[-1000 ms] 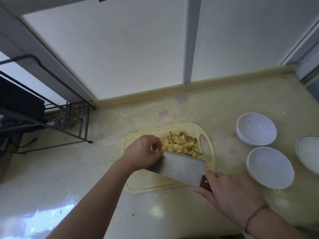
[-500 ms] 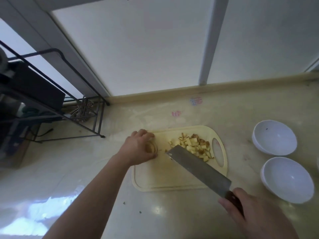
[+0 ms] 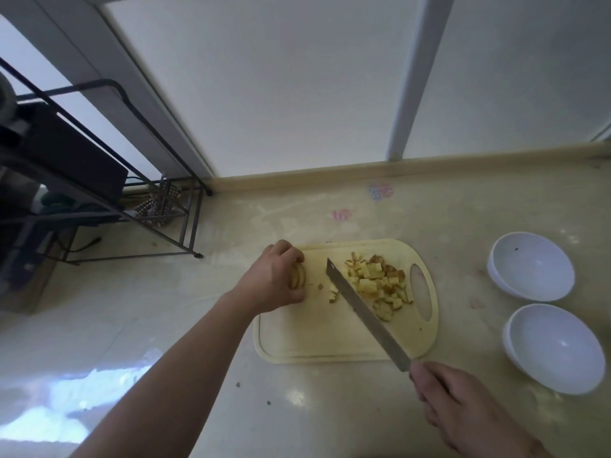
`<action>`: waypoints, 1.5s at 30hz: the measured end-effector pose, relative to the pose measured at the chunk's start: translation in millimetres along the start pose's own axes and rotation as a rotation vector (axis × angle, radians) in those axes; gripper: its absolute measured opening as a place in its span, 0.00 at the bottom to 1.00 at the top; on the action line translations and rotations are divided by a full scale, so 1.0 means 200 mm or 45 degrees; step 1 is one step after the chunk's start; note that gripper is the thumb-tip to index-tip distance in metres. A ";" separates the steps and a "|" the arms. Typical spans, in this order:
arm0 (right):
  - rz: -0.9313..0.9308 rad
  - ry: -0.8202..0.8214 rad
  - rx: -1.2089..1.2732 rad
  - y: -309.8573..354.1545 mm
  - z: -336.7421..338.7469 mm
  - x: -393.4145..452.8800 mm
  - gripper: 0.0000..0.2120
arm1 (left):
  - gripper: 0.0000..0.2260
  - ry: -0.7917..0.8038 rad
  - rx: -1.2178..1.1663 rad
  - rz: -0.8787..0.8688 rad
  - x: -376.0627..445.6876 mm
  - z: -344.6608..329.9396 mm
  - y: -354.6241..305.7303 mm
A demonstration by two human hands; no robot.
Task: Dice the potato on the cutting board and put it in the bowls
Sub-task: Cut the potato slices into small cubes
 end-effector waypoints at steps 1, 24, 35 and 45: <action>-0.031 0.074 0.078 0.01 -0.03 0.01 0.24 | 0.27 -0.034 -0.045 -0.007 -0.01 0.00 0.00; -0.225 0.114 0.614 0.07 -0.09 0.11 0.27 | 0.20 0.220 0.072 0.009 0.15 0.07 -0.03; -0.181 0.103 0.655 0.07 -0.07 0.11 0.27 | 0.09 0.347 0.181 -0.112 0.18 0.14 -0.11; -0.183 0.139 0.698 0.06 -0.05 0.12 0.27 | 0.07 0.002 -0.284 0.018 0.13 0.18 -0.18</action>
Point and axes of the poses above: each hand's wrist, its own x-axis towards the middle knuckle, its own z-axis out of the back of the hand, y = z × x, the point moved 2 cm from there along x, towards the middle knuckle, and after that the axes turned 3 degrees about -y, right-handed, at the moved point
